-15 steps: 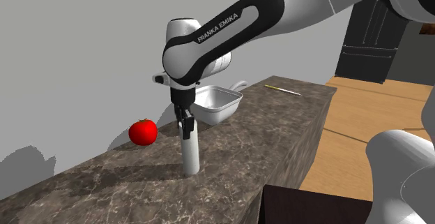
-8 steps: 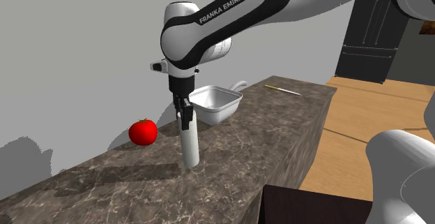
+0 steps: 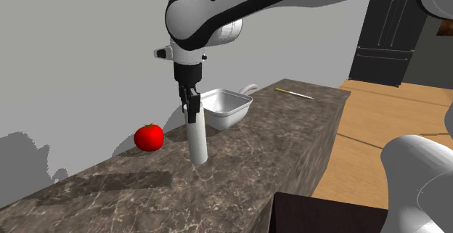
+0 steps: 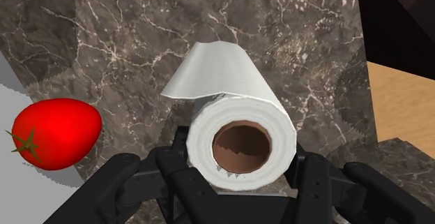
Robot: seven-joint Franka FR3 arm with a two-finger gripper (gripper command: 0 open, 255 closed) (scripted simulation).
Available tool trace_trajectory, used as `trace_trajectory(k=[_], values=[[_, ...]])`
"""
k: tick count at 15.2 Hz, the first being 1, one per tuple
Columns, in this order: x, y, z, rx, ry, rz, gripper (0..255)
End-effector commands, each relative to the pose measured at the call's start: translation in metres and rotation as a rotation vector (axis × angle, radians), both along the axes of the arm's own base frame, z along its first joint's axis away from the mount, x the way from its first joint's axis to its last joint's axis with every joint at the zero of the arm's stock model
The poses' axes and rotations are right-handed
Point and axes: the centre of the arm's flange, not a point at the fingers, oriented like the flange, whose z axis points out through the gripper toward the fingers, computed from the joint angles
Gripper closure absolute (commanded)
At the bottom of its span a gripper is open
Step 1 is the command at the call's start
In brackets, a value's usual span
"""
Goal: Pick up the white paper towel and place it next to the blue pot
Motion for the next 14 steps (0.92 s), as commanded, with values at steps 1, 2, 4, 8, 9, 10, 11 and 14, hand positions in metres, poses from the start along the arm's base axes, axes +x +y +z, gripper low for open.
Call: trace_trajectory(k=[1,2,4,8,9,10,11,14], values=[[0.000,-0.001,0.011,0.000,0.000,0.000,255],[0.000,-0.001,0.016,0.000,0.000,0.000,255],[0.000,-0.001,0.027,0.000,0.000,0.000,255],[0.000,-0.001,0.048,0.000,0.000,0.000,255],[0.000,-0.001,0.053,0.000,0.000,0.000,255],[0.000,-0.001,0.058,0.000,0.000,0.000,255],[0.000,-0.001,0.064,0.000,0.000,0.000,255],[0.000,-0.001,0.079,0.000,0.000,0.000,255]])
